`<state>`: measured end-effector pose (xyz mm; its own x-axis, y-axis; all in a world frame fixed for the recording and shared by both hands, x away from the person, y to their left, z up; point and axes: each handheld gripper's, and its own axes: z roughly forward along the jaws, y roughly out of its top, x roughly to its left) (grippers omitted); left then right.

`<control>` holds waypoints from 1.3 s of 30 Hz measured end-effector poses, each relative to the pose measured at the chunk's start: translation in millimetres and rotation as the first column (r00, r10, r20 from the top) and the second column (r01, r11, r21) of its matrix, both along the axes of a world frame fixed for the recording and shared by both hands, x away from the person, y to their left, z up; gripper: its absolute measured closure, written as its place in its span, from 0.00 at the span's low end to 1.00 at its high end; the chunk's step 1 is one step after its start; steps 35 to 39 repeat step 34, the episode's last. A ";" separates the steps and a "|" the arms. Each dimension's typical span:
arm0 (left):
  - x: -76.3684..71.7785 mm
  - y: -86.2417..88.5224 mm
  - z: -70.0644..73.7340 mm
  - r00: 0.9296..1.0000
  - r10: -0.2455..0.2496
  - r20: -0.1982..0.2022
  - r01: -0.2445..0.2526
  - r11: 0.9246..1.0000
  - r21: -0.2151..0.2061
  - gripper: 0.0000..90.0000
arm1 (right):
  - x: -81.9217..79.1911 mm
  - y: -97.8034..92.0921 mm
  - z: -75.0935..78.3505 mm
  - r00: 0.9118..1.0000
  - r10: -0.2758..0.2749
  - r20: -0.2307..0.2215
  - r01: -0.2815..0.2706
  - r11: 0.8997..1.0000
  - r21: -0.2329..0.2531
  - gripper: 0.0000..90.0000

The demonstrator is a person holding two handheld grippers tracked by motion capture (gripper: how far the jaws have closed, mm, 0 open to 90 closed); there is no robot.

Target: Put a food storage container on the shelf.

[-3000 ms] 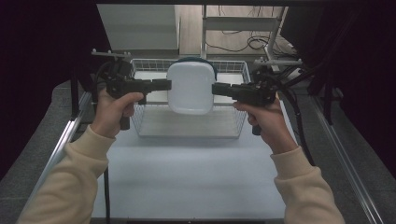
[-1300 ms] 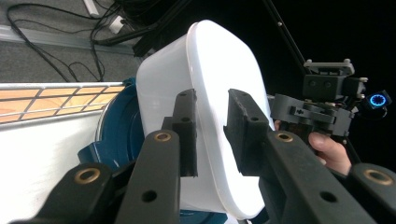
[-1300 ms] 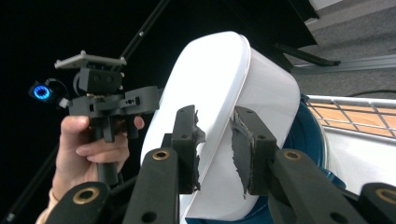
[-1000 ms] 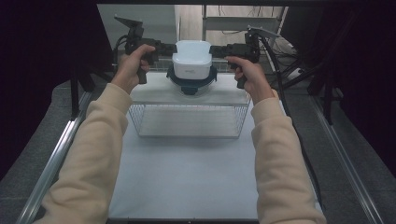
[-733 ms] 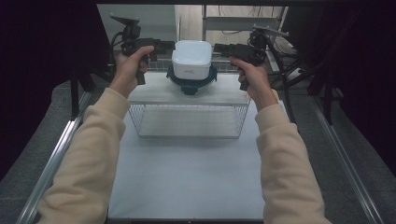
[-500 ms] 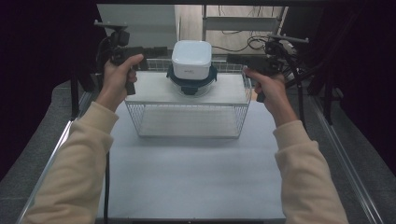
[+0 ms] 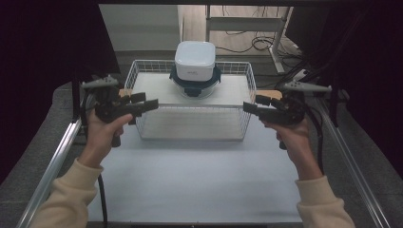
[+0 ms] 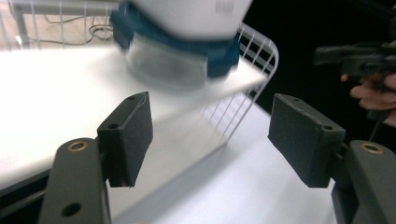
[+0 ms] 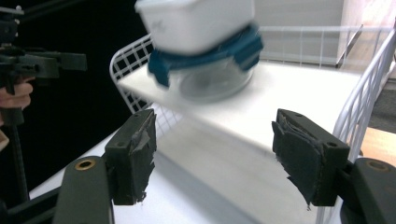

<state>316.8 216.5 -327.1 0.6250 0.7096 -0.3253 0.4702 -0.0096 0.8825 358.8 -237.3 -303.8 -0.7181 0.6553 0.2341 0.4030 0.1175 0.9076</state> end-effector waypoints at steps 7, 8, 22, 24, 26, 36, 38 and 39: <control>-45.0 6.9 -46.1 0.999 0.042 0.011 -0.043 0.996 0.083 0.31 | -45.9 0.5 -33.0 0.998 0.041 0.042 -0.039 0.998 -0.055 0.32; -50.5 8.3 -55.4 0.999 0.046 -0.003 -0.046 0.995 0.088 0.30 | -51.8 1.2 -39.2 0.998 0.046 0.041 -0.043 0.997 -0.068 0.31; -70.0 -1.1 -130.4 0.986 0.091 -0.142 -0.060 0.975 0.212 0.23 | -87.0 -3.6 -126.0 0.997 -0.014 -0.079 -0.004 0.976 -0.217 0.27; -69.2 -3.0 -131.5 0.986 0.093 -0.140 -0.060 0.973 0.224 0.22 | -85.6 -3.9 -129.2 0.996 -0.018 -0.085 -0.001 0.975 -0.224 0.27; -69.3 -3.4 -131.9 0.986 0.092 -0.141 -0.059 0.973 0.223 0.22 | -84.6 -4.4 -130.4 0.996 -0.022 -0.085 0.002 0.974 -0.226 0.26; -70.2 1.9 -129.9 0.985 0.093 -0.147 -0.063 0.978 0.197 0.22 | -84.1 -7.2 -131.1 0.996 -0.015 -0.089 -0.002 0.982 -0.190 0.20; -70.2 1.9 -129.9 0.985 0.093 -0.147 -0.063 0.978 0.197 0.22 | -84.1 -7.2 -131.1 0.996 -0.015 -0.089 -0.002 0.982 -0.190 0.20; -70.2 1.9 -129.9 0.985 0.093 -0.147 -0.063 0.978 0.197 0.22 | -84.1 -7.2 -131.1 0.996 -0.015 -0.089 -0.002 0.982 -0.190 0.20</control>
